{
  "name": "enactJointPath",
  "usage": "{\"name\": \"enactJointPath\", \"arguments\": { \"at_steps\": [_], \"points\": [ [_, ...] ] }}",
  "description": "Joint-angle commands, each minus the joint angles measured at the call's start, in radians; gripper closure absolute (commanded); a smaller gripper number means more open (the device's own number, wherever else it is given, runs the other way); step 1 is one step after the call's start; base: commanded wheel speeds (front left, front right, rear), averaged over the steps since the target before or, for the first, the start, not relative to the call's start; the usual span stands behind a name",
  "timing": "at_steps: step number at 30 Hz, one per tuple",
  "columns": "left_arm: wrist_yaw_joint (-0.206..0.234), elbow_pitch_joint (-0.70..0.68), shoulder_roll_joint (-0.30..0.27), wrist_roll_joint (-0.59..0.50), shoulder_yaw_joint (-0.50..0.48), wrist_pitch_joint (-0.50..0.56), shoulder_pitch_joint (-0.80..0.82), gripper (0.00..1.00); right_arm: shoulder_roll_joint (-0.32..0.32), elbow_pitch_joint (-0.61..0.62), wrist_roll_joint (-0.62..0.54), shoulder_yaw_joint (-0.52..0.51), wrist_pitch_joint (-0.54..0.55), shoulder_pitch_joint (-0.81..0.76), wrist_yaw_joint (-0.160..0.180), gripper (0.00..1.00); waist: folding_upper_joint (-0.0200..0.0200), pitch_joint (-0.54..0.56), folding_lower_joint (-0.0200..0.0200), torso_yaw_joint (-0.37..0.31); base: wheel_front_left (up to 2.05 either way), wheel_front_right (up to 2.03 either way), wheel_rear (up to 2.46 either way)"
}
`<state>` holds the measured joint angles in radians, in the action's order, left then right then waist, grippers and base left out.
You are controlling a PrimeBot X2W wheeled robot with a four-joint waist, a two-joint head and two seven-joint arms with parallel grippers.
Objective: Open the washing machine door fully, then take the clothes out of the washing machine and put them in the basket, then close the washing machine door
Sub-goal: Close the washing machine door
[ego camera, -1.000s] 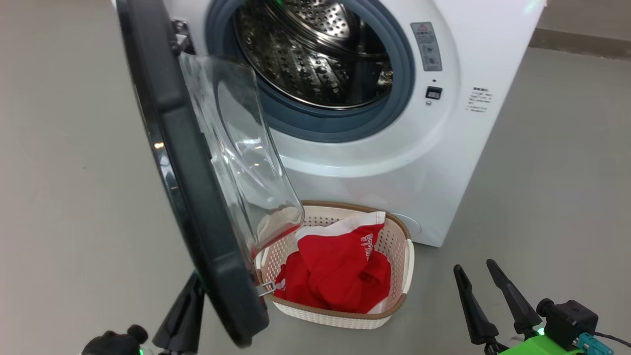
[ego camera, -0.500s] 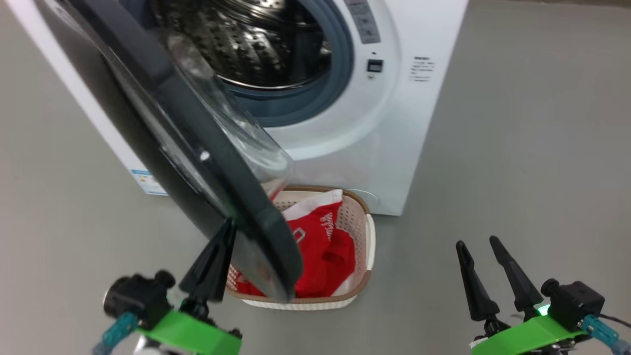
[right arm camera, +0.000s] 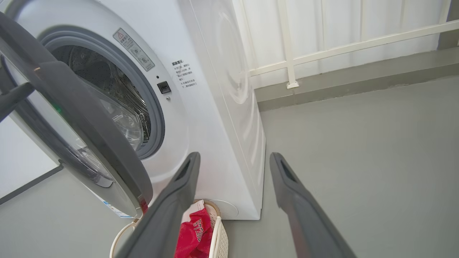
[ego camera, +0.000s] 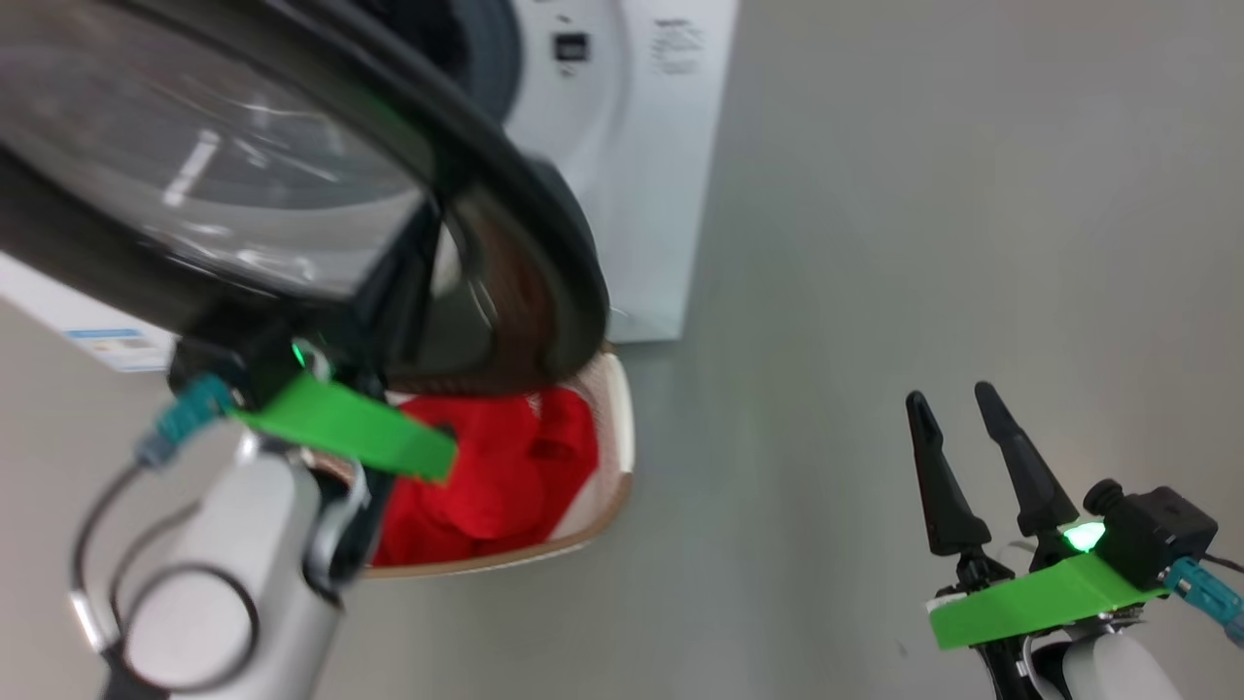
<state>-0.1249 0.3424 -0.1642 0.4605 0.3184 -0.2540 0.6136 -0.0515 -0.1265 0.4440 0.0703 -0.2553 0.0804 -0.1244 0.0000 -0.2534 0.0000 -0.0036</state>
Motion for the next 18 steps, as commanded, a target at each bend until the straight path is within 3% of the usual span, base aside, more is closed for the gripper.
{"name": "enactJointPath", "arguments": {
  "at_steps": [1, 9, 18],
  "points": [
    [-0.006, 0.008, -0.035, 0.015, -0.038, -0.008, 0.079, 1.00, 0.001, 0.031, 0.017, 0.020, -0.006, 0.033, -0.006, 0.00, 0.0000, -0.094, 0.0000, -0.100, 0.00, 0.00, 0.00],
    [-0.006, 0.103, -0.075, 0.026, -0.041, -0.008, 0.207, 1.00, 0.001, 0.033, 0.048, 0.023, -0.006, 0.054, -0.006, 0.00, 0.0000, -0.126, 0.0000, -0.149, 0.00, 0.00, 0.00],
    [-0.006, 0.113, -0.067, 0.029, -0.082, -0.008, 0.150, 1.00, 0.001, 0.027, 0.043, 0.015, -0.006, 0.037, -0.006, 0.00, 0.0000, -0.087, 0.0000, -0.131, 0.00, 0.00, 0.00]
  ]
}}
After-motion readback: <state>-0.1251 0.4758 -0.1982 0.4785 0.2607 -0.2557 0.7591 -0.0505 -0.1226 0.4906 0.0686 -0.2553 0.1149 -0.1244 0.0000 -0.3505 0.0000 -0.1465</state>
